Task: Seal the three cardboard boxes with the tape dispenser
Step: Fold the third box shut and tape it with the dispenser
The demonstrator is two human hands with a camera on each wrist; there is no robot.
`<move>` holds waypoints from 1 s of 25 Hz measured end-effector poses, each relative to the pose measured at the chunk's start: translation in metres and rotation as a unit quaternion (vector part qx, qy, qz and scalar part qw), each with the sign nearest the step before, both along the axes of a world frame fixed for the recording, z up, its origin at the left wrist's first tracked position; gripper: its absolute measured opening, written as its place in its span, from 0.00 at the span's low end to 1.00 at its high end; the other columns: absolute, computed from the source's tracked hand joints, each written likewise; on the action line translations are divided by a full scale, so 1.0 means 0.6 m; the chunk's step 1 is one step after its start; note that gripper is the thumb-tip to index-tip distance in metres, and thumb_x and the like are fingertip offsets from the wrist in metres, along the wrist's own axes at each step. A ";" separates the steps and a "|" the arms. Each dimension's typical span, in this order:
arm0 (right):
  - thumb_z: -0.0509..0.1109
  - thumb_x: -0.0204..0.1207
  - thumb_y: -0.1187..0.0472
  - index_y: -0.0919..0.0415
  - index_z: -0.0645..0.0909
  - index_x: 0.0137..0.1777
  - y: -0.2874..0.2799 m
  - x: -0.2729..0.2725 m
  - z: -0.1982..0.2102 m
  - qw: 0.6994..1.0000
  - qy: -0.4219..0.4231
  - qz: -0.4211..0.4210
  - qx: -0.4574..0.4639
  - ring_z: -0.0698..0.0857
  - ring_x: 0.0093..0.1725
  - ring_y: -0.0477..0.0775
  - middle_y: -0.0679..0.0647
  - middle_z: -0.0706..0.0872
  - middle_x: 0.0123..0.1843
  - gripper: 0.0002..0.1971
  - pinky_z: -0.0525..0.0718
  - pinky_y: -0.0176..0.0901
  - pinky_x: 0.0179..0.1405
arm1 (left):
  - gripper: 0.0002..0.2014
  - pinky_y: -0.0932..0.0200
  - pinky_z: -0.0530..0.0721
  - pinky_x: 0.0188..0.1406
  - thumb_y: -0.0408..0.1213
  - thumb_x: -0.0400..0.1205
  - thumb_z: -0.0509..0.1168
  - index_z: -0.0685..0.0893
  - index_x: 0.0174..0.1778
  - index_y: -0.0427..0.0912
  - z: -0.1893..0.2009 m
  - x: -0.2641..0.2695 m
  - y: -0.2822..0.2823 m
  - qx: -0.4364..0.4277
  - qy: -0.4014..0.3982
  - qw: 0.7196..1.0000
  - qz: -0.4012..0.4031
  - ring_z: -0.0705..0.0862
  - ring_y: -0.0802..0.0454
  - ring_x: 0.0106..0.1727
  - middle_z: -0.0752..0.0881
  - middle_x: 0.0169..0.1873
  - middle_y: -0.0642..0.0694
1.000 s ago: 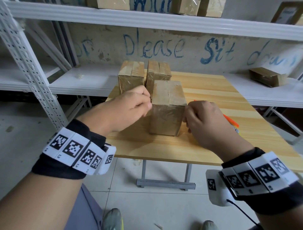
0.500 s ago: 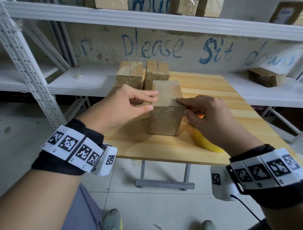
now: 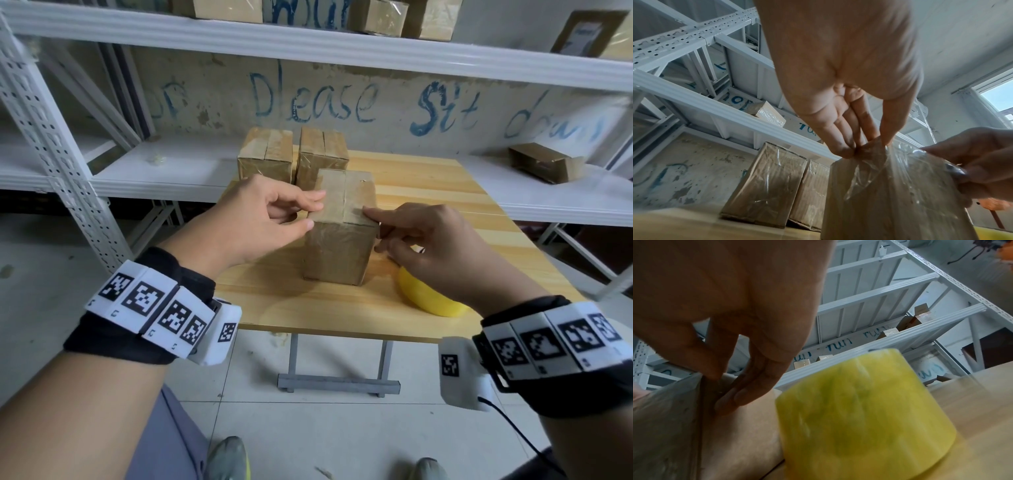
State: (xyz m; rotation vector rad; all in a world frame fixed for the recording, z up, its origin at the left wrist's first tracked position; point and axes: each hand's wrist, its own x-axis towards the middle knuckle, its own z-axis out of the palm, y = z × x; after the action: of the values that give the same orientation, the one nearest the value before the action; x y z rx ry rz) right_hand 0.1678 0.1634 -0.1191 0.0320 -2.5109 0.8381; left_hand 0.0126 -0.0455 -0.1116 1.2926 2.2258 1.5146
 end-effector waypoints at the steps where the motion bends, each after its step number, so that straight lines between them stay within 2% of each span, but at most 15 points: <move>1: 0.71 0.75 0.73 0.56 0.85 0.68 0.001 -0.002 -0.002 1.000 0.006 -0.003 0.003 0.90 0.43 0.42 0.48 0.88 0.44 0.22 0.88 0.39 0.49 | 0.12 0.59 0.84 0.68 0.26 0.80 0.74 0.92 0.56 0.43 -0.001 -0.001 0.000 0.001 0.000 1.000 0.000 0.88 0.67 0.62 0.88 0.64 0.58; 4: 0.77 0.76 0.64 0.57 0.88 0.64 0.001 -0.009 -0.005 1.000 0.023 -0.009 -0.007 0.90 0.39 0.45 0.47 0.89 0.39 0.16 0.87 0.39 0.44 | 0.12 0.59 0.84 0.69 0.26 0.80 0.74 0.92 0.56 0.42 -0.002 -0.001 0.002 -0.002 0.001 1.000 0.001 0.88 0.67 0.62 0.88 0.64 0.59; 6: 0.78 0.75 0.62 0.59 0.90 0.60 0.002 -0.015 -0.005 0.999 0.027 -0.008 -0.035 0.89 0.36 0.47 0.50 0.89 0.35 0.13 0.84 0.38 0.41 | 0.11 0.60 0.84 0.69 0.25 0.80 0.73 0.92 0.56 0.41 -0.003 -0.001 0.004 -0.003 0.000 1.000 -0.001 0.88 0.68 0.62 0.88 0.65 0.59; 11: 0.82 0.69 0.62 0.63 0.92 0.52 0.001 -0.024 -0.004 0.994 0.046 0.001 -0.097 0.89 0.30 0.49 0.48 0.89 0.31 0.12 0.86 0.43 0.37 | 0.11 0.64 0.83 0.68 0.24 0.81 0.72 0.91 0.53 0.43 -0.002 -0.002 0.007 -0.009 -0.002 1.000 -0.012 0.87 0.68 0.62 0.87 0.67 0.57; 14: 0.83 0.66 0.61 0.63 0.92 0.50 -0.005 -0.025 -0.005 0.994 0.063 -0.012 -0.093 0.88 0.27 0.46 0.50 0.90 0.32 0.13 0.85 0.36 0.34 | 0.13 0.63 0.83 0.68 0.22 0.79 0.74 0.92 0.53 0.44 0.002 -0.006 0.007 -0.004 -0.033 0.999 -0.018 0.88 0.66 0.62 0.88 0.65 0.55; 18: 0.85 0.65 0.60 0.63 0.92 0.45 -0.013 -0.026 -0.003 0.994 0.086 -0.030 -0.064 0.88 0.24 0.44 0.51 0.90 0.30 0.11 0.82 0.29 0.31 | 0.15 0.68 0.77 0.72 0.20 0.79 0.72 0.90 0.59 0.37 0.005 -0.005 0.006 0.004 -0.063 0.997 -0.036 0.84 0.66 0.67 0.87 0.68 0.49; 22: 0.85 0.64 0.59 0.64 0.93 0.43 -0.014 -0.028 -0.003 0.993 0.092 -0.034 -0.066 0.88 0.24 0.44 0.48 0.90 0.30 0.11 0.82 0.29 0.30 | 0.15 0.67 0.73 0.76 0.22 0.80 0.72 0.88 0.62 0.36 0.005 -0.006 0.003 -0.006 -0.054 0.997 -0.052 0.82 0.67 0.70 0.85 0.70 0.50; 25: 0.85 0.64 0.57 0.64 0.93 0.42 -0.016 -0.028 -0.004 0.993 0.100 -0.041 -0.057 0.88 0.23 0.43 0.48 0.90 0.30 0.11 0.83 0.30 0.30 | 0.18 0.65 0.73 0.77 0.21 0.78 0.74 0.87 0.63 0.34 0.003 -0.007 0.003 -0.002 -0.064 0.996 -0.060 0.82 0.66 0.70 0.84 0.71 0.47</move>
State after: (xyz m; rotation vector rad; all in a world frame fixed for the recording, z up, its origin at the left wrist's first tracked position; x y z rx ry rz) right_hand 0.1511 0.1537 -0.1217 -0.0253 -2.2598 0.8965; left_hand 0.0081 -0.0437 -0.1096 1.2659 2.0349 1.5047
